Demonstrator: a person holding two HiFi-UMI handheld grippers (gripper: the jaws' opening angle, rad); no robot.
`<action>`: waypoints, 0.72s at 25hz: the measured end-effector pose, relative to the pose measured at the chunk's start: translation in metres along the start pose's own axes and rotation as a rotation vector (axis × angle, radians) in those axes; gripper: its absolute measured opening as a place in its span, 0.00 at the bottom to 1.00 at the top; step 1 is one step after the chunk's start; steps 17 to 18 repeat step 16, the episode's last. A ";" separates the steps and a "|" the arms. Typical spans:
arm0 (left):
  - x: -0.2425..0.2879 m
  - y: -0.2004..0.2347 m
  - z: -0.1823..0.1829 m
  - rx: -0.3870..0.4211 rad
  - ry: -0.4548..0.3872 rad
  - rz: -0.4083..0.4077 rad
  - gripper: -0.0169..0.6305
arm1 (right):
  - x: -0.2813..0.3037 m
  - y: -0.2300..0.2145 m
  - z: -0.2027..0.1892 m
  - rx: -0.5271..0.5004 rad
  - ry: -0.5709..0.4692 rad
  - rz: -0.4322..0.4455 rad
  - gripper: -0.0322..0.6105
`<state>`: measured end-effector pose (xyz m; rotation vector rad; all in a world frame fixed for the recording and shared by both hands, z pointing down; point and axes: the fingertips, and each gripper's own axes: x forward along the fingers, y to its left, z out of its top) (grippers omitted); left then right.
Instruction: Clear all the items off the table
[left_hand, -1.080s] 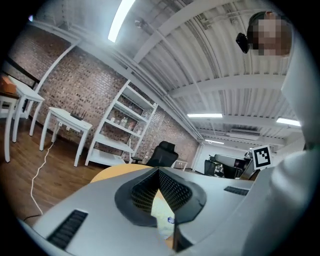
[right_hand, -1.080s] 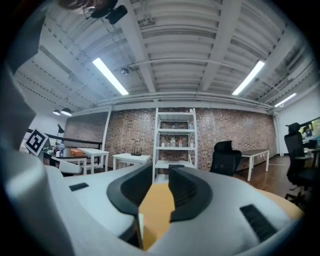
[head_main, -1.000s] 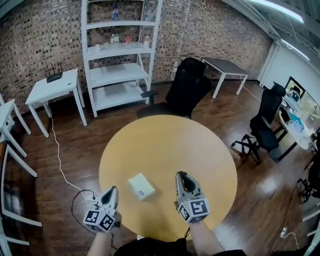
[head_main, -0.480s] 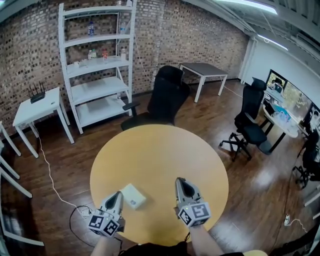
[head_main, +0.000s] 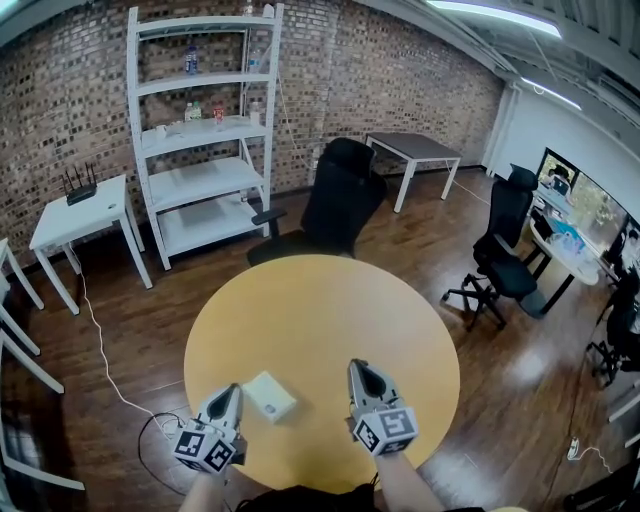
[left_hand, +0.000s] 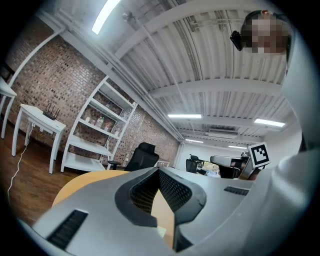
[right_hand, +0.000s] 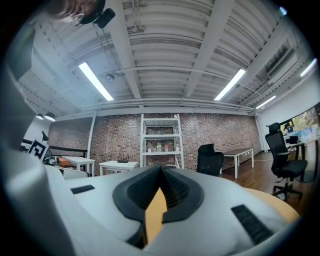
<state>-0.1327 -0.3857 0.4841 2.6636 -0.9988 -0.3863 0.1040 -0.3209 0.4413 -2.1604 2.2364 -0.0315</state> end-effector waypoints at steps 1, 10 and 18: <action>0.000 0.001 0.000 0.001 0.001 -0.001 0.01 | 0.001 0.002 0.000 0.003 -0.003 0.005 0.05; 0.000 -0.008 -0.003 0.000 0.004 -0.020 0.01 | -0.004 0.006 -0.002 -0.005 0.002 0.006 0.05; -0.005 0.003 -0.009 -0.007 0.017 0.006 0.01 | -0.002 0.013 -0.009 0.007 0.006 0.015 0.05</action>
